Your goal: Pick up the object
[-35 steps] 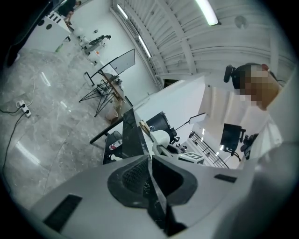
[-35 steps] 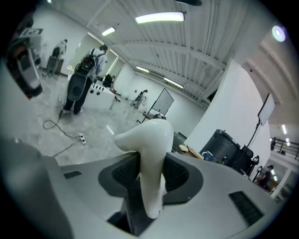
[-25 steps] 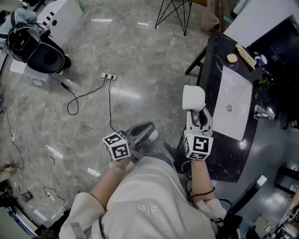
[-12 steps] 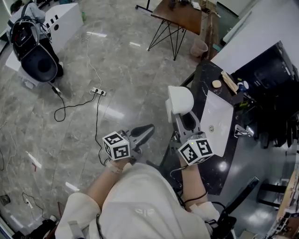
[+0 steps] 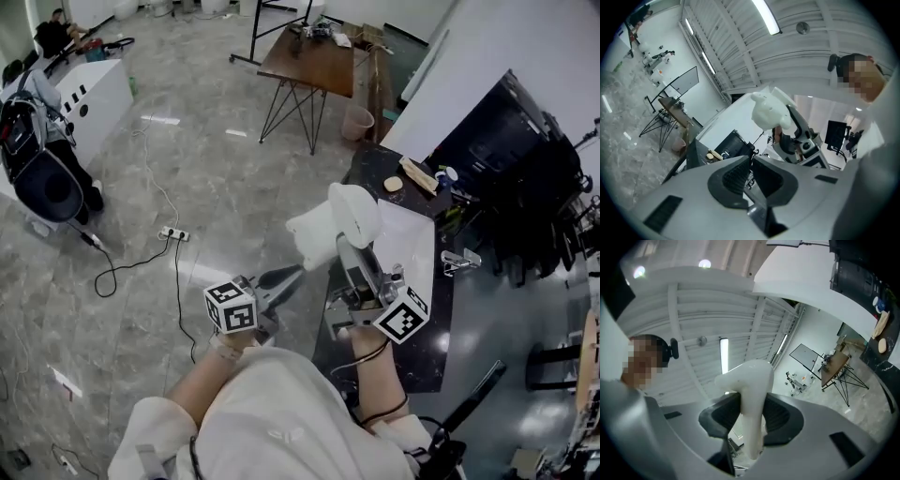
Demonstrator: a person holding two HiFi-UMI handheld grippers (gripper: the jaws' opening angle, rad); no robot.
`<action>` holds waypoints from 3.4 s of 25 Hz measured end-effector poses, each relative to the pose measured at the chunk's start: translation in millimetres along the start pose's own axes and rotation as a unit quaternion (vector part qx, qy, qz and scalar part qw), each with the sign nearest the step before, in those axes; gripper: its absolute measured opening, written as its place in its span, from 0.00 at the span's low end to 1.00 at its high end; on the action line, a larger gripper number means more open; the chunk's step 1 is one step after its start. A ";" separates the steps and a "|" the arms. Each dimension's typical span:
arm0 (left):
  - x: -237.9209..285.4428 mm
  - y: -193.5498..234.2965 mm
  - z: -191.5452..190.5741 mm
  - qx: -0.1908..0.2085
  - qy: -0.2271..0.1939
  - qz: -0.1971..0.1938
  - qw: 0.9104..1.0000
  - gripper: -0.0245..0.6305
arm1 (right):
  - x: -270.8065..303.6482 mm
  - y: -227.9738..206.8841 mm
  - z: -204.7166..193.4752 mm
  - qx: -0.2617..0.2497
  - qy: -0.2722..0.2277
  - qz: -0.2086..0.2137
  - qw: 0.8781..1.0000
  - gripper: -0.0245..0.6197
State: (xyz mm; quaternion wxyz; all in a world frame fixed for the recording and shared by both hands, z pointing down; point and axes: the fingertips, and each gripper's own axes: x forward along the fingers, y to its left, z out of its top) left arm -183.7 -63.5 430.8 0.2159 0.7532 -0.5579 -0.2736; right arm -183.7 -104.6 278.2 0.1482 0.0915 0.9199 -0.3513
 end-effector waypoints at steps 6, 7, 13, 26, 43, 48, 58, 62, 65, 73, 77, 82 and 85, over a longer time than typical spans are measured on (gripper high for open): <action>41.9 -35.5 -13.2 -0.007 0.038 -0.065 0.997 0.05 | -54.9 19.0 47.7 0.031 -0.080 0.000 0.996 0.28; 50.6 -41.7 -19.0 -0.010 0.047 -0.074 0.996 0.05 | -67.3 20.9 55.8 0.030 -0.093 -0.005 0.995 0.28; 99.7 -81.5 -69.2 -0.035 0.108 -0.138 0.984 0.05 | -152.7 25.4 90.9 0.009 -0.167 -0.062 0.984 0.28; 179.8 -197.8 -187.7 -0.089 0.217 -0.278 0.932 0.05 | -351.4 67.1 126.5 -0.060 -0.312 -0.190 0.929 0.28; 212.2 -306.8 -285.7 -0.132 0.333 -0.396 0.845 0.05 | -512.6 113.1 122.2 -0.112 -0.445 -0.317 0.830 0.28; 212.9 -305.1 -293.4 -0.141 0.345 -0.395 0.839 0.05 | -516.9 113.7 118.4 -0.109 -0.453 -0.326 0.823 0.28; 211.9 -314.3 -293.9 -0.137 0.348 -0.393 0.840 0.05 | -525.3 116.4 121.3 -0.104 -0.455 -0.329 0.821 0.28; 209.6 -315.5 -292.4 -0.135 0.346 -0.390 0.843 0.05 | -533.6 112.8 116.6 -0.104 -0.448 -0.364 0.810 0.28; 209.4 -313.3 -291.9 -0.132 0.346 -0.391 0.843 0.05 | -535.9 111.9 115.6 -0.101 -0.457 -0.355 0.810 0.28; 204.6 -308.9 -294.8 -0.133 0.349 -0.398 0.838 0.05 | -544.2 111.1 109.4 -0.106 -0.476 -0.341 0.804 0.28; 203.9 -306.4 -297.9 -0.135 0.355 -0.399 0.835 0.05 | -547.1 111.2 108.6 -0.109 -0.480 -0.344 0.800 0.28; 204.5 -306.3 -300.8 -0.137 0.356 -0.402 0.832 0.05 | -552.9 107.7 105.6 -0.105 -0.486 -0.345 0.796 0.28; 204.9 -307.0 -304.1 -0.140 0.356 -0.401 0.833 0.05 | -554.1 106.0 105.3 -0.102 -0.484 -0.343 0.799 0.28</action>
